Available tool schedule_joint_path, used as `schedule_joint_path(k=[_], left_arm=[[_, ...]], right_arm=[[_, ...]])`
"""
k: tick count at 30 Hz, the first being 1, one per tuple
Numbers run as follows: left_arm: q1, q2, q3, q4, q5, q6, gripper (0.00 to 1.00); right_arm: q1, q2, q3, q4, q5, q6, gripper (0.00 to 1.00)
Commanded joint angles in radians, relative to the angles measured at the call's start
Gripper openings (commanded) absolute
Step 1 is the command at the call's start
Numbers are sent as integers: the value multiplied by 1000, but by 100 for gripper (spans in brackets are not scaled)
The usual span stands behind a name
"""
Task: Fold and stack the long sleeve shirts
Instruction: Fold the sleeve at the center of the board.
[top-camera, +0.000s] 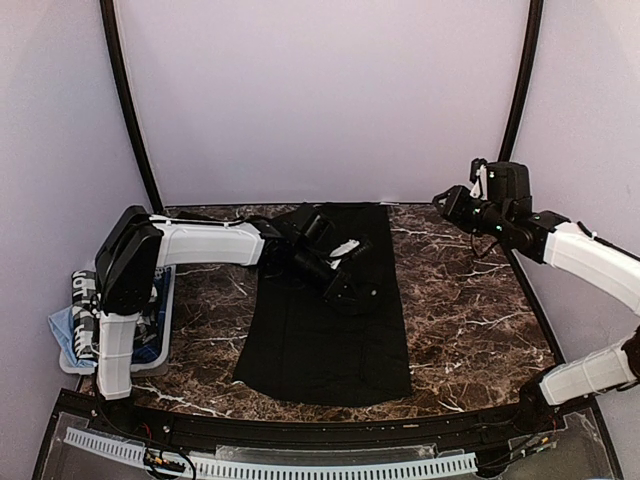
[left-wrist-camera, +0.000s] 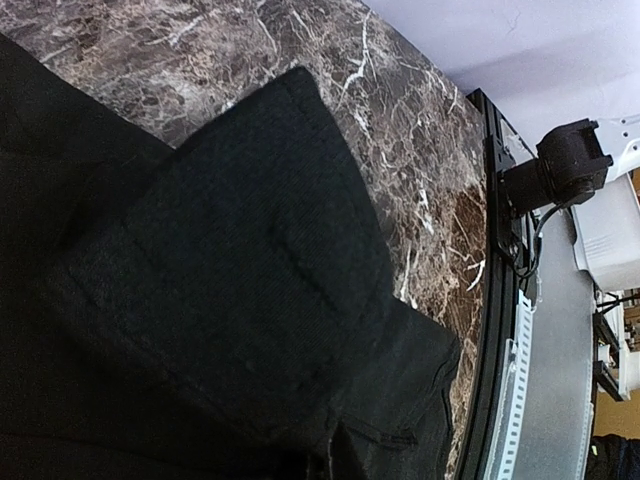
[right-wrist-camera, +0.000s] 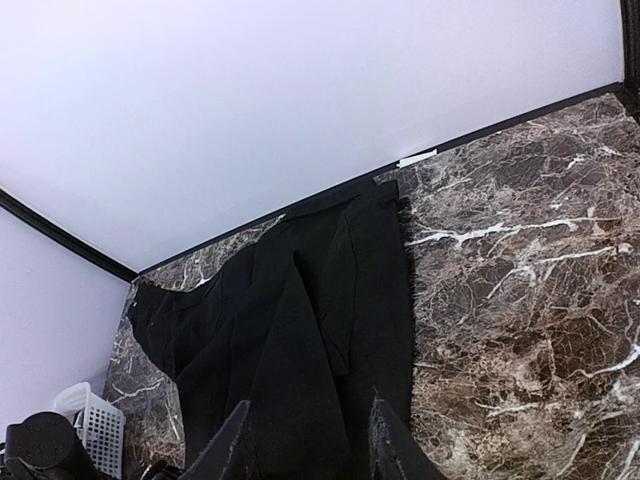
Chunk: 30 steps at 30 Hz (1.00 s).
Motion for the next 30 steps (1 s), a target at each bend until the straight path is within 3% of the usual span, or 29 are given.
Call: schedule_joint_path(k=[1,9,25,29,30], left_arm=[[-30,17,39,-94,22,52,1],[-91,43,53,-104,12,61,1],[-109,101,104,-127,5,64,6],[-115,101,105,-131,31,75,20],[-118,101,107,-140,34,79,31]], right_arm=[[26,-33,-31,-6,35,-16,36],[94,-57,-71,-54,83,-21,36],[129,-86,-123,-94,90,-3,36],[133,-83,-121,-118,80,-3,36],[136,-82,-121,-123,76,-2,36]])
